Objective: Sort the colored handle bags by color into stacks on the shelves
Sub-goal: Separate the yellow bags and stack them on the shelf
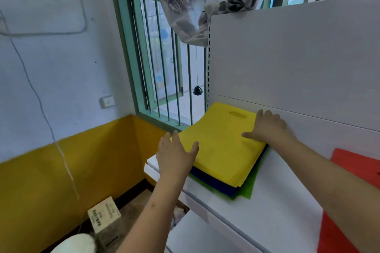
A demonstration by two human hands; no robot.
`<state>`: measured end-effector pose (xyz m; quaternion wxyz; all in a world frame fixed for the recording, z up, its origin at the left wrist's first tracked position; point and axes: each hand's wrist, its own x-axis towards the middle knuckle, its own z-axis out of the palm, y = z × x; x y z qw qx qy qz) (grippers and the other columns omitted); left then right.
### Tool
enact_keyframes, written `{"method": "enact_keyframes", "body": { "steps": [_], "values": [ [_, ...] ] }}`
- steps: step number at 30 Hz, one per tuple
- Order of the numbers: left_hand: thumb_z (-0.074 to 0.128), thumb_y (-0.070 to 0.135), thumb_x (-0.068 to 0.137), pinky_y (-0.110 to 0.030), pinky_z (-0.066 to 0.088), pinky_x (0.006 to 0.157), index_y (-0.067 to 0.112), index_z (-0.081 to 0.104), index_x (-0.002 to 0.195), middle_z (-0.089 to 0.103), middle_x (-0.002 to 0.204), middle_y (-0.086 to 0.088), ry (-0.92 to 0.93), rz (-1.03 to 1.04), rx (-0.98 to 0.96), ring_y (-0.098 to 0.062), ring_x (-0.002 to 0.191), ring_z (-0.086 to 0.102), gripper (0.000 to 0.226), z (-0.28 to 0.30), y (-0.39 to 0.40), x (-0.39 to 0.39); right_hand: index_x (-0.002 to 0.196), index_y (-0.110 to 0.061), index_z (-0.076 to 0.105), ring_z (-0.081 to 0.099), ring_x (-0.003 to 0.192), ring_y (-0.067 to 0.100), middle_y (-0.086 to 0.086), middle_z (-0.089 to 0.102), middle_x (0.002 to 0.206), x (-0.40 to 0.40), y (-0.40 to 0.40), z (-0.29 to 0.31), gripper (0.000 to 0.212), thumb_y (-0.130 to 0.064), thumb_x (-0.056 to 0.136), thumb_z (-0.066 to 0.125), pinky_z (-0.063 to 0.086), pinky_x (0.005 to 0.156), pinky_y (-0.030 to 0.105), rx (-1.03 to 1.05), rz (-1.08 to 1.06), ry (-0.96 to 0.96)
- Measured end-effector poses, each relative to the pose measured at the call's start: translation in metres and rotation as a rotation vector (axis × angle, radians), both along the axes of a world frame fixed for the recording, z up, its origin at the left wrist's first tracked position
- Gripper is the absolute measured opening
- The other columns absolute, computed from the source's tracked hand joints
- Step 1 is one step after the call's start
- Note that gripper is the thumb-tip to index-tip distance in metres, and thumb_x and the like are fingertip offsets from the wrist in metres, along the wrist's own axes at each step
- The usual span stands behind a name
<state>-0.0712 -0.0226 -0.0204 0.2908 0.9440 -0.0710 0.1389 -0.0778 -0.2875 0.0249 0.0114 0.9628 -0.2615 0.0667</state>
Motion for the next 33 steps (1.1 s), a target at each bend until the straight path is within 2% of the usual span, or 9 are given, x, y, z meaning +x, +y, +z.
{"method": "enact_keyframes", "body": {
  "steps": [3,7,13,19,22,24,28,30,33],
  "values": [
    [0.039,0.072,0.090,-0.050,0.014,0.120,0.015,0.013,0.156,0.005,0.164,-0.008,0.113,-0.018,0.116,-0.029,0.151,0.001,0.091,-0.020,0.001,0.035,0.149,-0.001,0.022,0.036,0.131,0.037,0.017,0.031,0.148,0.012,-0.005,-0.022,0.109,-0.074,0.076,0.058,0.039,0.105,0.043,-0.010,-0.053,0.014],
    [0.033,0.070,0.092,-0.058,0.005,0.118,0.019,0.016,0.156,0.003,0.165,-0.001,0.138,-0.072,0.086,-0.031,0.150,-0.004,0.083,-0.047,0.000,0.045,0.153,-0.004,0.009,0.014,0.144,0.038,0.014,0.010,0.160,0.014,0.000,-0.055,0.095,-0.063,0.090,0.048,0.023,0.116,0.044,0.000,-0.117,-0.047],
    [0.026,0.058,0.099,-0.065,-0.010,0.112,0.029,0.031,0.151,0.014,0.163,0.006,0.025,-0.150,0.274,-0.031,0.150,-0.010,0.059,-0.041,0.001,0.050,0.155,-0.011,0.008,0.002,0.148,0.038,0.015,0.003,0.162,0.008,0.025,-0.069,0.067,-0.046,0.103,0.030,0.017,0.119,0.047,-0.061,-0.166,-0.094],
    [0.029,0.042,0.105,-0.063,-0.020,0.110,0.036,0.046,0.142,0.028,0.159,0.008,-0.082,-0.303,0.368,-0.027,0.151,-0.007,0.042,-0.029,0.001,0.041,0.152,-0.038,0.019,-0.007,0.147,0.038,0.014,-0.011,0.161,-0.021,0.044,-0.069,0.049,-0.045,0.104,0.025,0.011,0.119,0.048,0.212,-0.175,-0.121],
    [0.032,0.032,0.105,-0.053,-0.013,0.117,0.027,0.047,0.143,0.034,0.156,-0.003,-0.090,-0.379,0.171,-0.026,0.150,0.010,0.041,-0.026,0.003,0.041,0.150,-0.032,0.029,0.020,0.144,0.038,0.021,0.010,0.159,-0.042,0.068,-0.064,0.046,-0.040,0.105,0.028,0.025,0.115,0.044,0.456,-0.217,-0.382],
    [0.035,0.028,0.105,-0.052,0.017,0.117,0.026,0.046,0.144,0.056,0.137,-0.011,-0.060,-0.418,-0.070,-0.030,0.133,0.043,0.041,-0.020,0.007,0.038,0.138,-0.020,0.051,0.048,0.125,0.032,0.019,0.049,0.140,-0.060,0.082,-0.055,0.044,-0.039,0.104,0.032,0.040,0.096,0.034,0.524,-0.243,-0.567],
    [0.034,0.037,0.104,-0.041,0.046,0.077,0.039,0.044,0.144,0.064,0.083,0.000,-0.123,-0.460,-0.302,-0.021,0.079,0.059,0.041,-0.011,0.020,0.023,0.077,-0.021,0.059,0.065,0.079,0.030,0.005,0.062,0.077,-0.094,0.095,-0.047,0.048,-0.047,0.102,0.028,0.044,0.064,0.031,0.528,-0.358,-0.625],
    [0.038,0.036,0.104,-0.029,0.043,0.062,0.036,0.045,0.144,0.062,0.088,0.008,-0.071,-0.546,-0.424,-0.013,0.075,0.057,0.041,-0.010,0.024,0.016,0.082,-0.019,0.064,0.067,0.062,0.027,0.006,0.064,0.076,-0.109,0.101,-0.047,0.050,-0.050,0.101,0.029,0.057,0.059,0.036,0.611,-0.389,-0.670],
    [0.041,0.029,0.104,-0.020,0.041,0.078,0.033,0.048,0.141,0.058,0.121,0.011,0.089,-0.655,-0.629,-0.007,0.100,0.053,0.037,-0.010,0.024,0.009,0.091,-0.018,0.068,0.068,0.059,0.027,0.007,0.065,0.080,-0.128,0.111,-0.050,0.045,-0.047,0.101,0.035,0.059,0.055,0.042,0.679,-0.402,-0.713]
  ]
}}
